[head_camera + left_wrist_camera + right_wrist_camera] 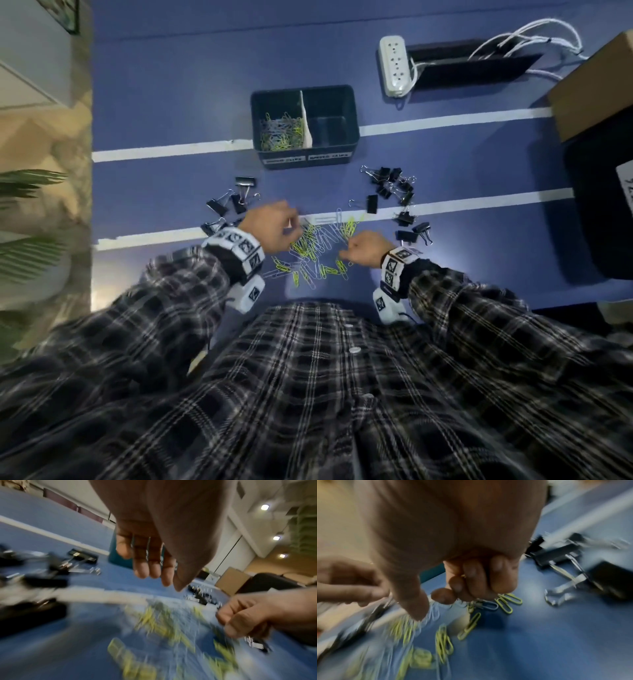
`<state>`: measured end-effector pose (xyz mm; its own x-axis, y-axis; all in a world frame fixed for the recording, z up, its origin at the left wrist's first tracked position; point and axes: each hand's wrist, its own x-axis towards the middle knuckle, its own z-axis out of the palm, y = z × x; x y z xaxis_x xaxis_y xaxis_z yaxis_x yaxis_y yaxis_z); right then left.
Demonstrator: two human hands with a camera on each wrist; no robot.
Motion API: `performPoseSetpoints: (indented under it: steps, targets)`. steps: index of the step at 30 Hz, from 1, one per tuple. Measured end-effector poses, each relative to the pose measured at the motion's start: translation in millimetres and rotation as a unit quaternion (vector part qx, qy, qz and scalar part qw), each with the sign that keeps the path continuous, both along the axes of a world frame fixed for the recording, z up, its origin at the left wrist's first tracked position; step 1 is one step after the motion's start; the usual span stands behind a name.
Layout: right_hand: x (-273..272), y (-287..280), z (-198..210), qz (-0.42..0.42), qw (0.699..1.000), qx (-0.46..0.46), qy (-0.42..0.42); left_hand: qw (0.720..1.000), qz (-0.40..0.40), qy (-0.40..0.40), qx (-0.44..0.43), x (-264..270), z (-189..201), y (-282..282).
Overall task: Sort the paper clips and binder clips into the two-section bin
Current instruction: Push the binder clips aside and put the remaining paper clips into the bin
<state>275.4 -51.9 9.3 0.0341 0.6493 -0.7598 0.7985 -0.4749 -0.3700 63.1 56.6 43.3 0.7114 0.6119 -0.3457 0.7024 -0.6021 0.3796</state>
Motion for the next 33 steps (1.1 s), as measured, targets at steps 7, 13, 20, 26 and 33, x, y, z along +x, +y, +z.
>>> performPoseSetpoints:
  steps: [7,13,20,26,33]
  targets:
    - [-24.7,-19.1,-3.2,0.065,0.988,0.034,-0.132,0.992,0.057,0.102,-0.044,-55.6,-40.0,-57.4]
    - [-36.8,-19.2,6.9,0.045,0.983,0.042,-0.172,0.992,0.069,0.105,-0.024,-49.7,-48.4,-68.4]
    - [-37.4,-27.9,6.0,0.019,0.995,0.056,-0.084,0.995,0.064,0.069,-0.019,-59.7,-46.6,-74.7]
    - [-23.0,-34.3,3.8,-0.225,0.965,0.064,0.116,0.984,0.159,-0.026,-0.08,-69.6,-47.2,-74.3]
    - [-22.2,-31.1,13.7,-0.315,0.933,0.001,0.175,0.969,0.187,-0.11,-0.121,-69.8,-38.9,-65.1]
